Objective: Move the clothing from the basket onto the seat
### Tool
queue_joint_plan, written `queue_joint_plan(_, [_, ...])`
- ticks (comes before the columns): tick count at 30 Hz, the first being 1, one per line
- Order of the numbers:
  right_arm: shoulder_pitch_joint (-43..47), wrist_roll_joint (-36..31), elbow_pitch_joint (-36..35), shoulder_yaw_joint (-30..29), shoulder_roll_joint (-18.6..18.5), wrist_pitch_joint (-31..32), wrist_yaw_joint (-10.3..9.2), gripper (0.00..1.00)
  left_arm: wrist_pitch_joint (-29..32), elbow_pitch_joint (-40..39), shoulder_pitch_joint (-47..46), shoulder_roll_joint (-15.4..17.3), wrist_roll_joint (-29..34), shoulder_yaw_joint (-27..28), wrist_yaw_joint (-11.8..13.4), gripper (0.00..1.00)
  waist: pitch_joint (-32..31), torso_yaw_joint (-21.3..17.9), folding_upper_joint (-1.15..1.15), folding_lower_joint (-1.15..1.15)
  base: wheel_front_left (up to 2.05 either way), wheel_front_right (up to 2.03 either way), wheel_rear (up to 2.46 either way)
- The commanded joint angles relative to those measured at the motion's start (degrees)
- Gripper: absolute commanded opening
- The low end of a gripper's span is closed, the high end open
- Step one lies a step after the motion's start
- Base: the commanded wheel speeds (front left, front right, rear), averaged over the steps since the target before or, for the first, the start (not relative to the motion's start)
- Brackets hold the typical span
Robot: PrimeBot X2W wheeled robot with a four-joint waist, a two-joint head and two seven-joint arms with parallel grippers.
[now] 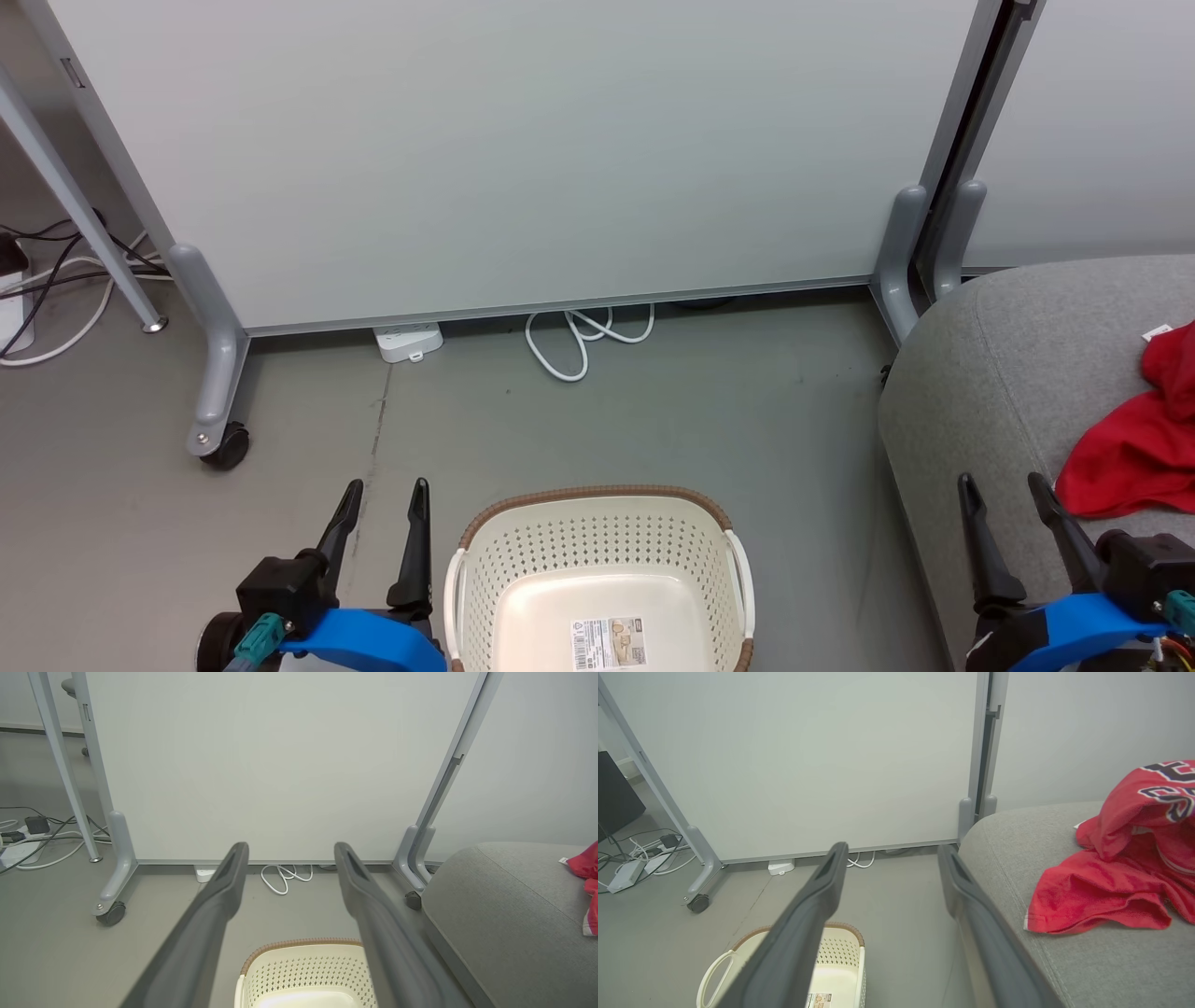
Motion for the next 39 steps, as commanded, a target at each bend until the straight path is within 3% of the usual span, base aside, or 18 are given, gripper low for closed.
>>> queue_joint_plan(1, [-0.2, 0.1, 0.2, 0.1, 0.1, -0.2, 0.01, 1.0, -0.2, 0.1, 0.2, 0.1, -0.3, -0.1, -0.2, 1.0, 0.0, 0.0, 0.0, 0.0, 0.0, 0.0, 0.0])
queue_joint_plan(11, [-0.3, 0.6, 0.7, 0.3, 0.1, -0.6, 0.01, 1.0, -0.2, 0.0, 0.4, 0.0, -1.0, -0.7, -0.2, 1.0, -0.1, -0.1, 0.0, 0.0, 0.0, 0.0, 0.0])
queue_joint_plan(12, [-0.1, 0.5, 0.7, 0.3, 0.0, -0.2, 0.0, 0.0, 0.0, 0.0, 0.1, 0.0, -1.0, -0.4, 0.0, 0.0, -0.1, -0.1, 0.0, 0.0, 0.0, 0.0, 0.0])
queue_joint_plan(19, [0.4, 0.8, 4.1, 0.3, 0.5, 0.0, -0.01, 0.0, 0.4, 2.8, 2.6, -0.4, -1.3, -0.3, 0.0, 0.0, -0.1, -0.1, 0.0, 0.01, 0.0, 0.0, 0.0])
queue_joint_plan(39, [-2.2, 22.1, 5.3, 0.4, 0.3, 2.2, -0.01, 0.0, 5.7, 0.0, 1.1, -0.4, -20.8, 3.4, 0.0, 0.0, 0.1, -0.6, 0.0, 0.01, 0.0, 0.0, 0.0])
